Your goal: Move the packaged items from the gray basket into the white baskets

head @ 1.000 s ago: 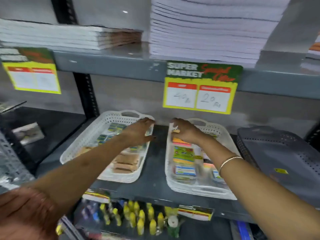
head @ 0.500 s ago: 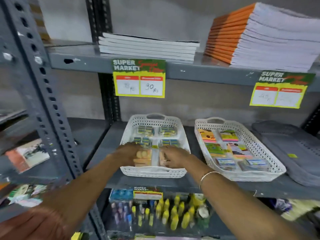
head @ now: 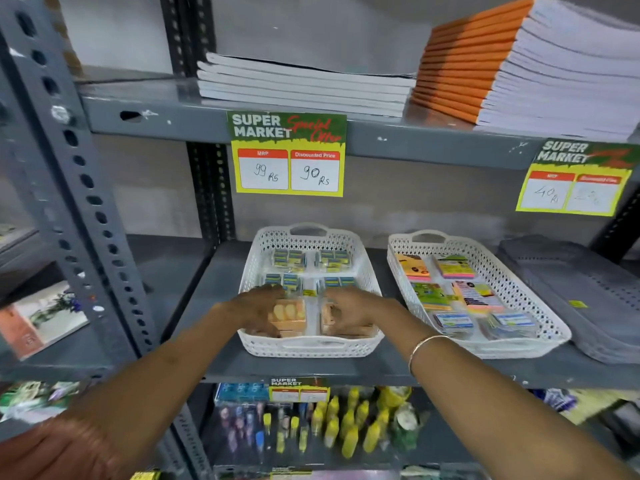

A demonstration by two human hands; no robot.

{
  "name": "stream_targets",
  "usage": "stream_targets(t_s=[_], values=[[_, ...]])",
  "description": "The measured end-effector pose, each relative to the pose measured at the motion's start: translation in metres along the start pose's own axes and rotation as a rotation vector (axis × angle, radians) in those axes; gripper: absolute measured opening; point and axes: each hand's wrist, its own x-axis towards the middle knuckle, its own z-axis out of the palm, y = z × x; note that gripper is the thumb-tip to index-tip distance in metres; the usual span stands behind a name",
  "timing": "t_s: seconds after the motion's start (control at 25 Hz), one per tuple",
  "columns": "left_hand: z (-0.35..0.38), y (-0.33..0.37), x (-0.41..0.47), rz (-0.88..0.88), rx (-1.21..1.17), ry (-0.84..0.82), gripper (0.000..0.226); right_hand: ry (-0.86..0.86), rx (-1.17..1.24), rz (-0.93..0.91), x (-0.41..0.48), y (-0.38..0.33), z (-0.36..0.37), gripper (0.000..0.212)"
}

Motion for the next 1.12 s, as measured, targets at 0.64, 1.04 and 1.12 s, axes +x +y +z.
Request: stream_targets(t_s=[0.64,1.04,1.12], values=[[-0.016,-0.016,0.085,0.011,0.045,-0.029,0.067,-0.05,-0.034,0.144,0.083,0.05,-0.001,0.078],[-0.015,-0.012,0.072,0.011,0.08,0.094,0.097,0.085,-0.02,0.135,0.06,0.036,-0.013,0.087],[-0.015,0.003,0.058,0.02,0.002,0.286,0.094,0.275,-0.045,0.12,0.042,0.026,-0.015,0.085]])
